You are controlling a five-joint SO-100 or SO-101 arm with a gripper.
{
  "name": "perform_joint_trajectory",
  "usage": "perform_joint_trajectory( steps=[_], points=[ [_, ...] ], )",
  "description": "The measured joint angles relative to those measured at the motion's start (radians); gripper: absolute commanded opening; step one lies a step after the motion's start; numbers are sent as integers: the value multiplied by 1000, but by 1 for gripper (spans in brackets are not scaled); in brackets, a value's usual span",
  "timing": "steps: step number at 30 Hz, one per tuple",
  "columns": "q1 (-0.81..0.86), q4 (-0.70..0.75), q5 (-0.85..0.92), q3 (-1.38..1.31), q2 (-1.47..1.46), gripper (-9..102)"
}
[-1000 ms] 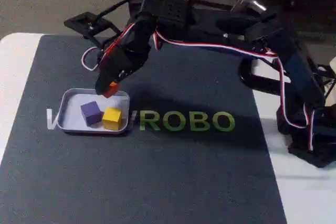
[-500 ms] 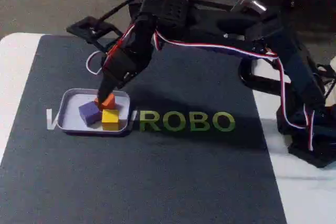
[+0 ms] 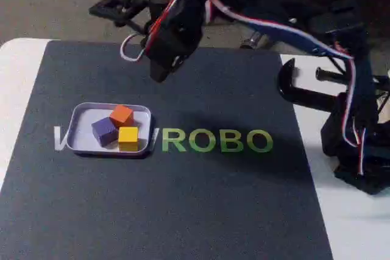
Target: Move blocks one by one until all three blocks are in the tray.
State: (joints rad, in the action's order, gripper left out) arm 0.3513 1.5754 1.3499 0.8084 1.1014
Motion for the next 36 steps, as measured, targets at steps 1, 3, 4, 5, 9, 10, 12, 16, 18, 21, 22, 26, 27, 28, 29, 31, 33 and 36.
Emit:
perform_joint_trajectory(
  steps=[1, 3, 4, 5, 9, 10, 12, 16, 18, 21, 22, 26, 27, 28, 29, 31, 33, 36],
  points=[
    [-6, 12, 0, 0, 23, -8],
    [-21, 40, 2, 0, 71, -8],
    [-28, 55, 2, 0, 89, -8],
    [-34, 67, 2, 0, 110, -8],
    [-41, 106, 6, 9, 193, -8],
    [-44, 110, 14, 34, 225, -8],
    [-52, 112, 49, 107, 301, -8],
    [-60, 100, 146, 370, 528, -8],
    [-74, 60, 181, 546, 698, -8],
    [-132, -32, 213, 868, 1023, -8],
    [-149, -54, 222, 979, 1140, -8],
    [-219, -84, 241, 1376, 1566, -8],
    [-229, -92, 241, 1453, 1658, -8],
    [-249, -106, 241, 1529, 1740, -8],
    [-272, -123, 241, 1594, 1809, -8],
    [-281, -146, 247, 1727, 1940, -8],
    [-322, -176, 249, 1845, 2046, -8],
    [-364, -193, 261, 1983, 2161, -8]
  ],
)
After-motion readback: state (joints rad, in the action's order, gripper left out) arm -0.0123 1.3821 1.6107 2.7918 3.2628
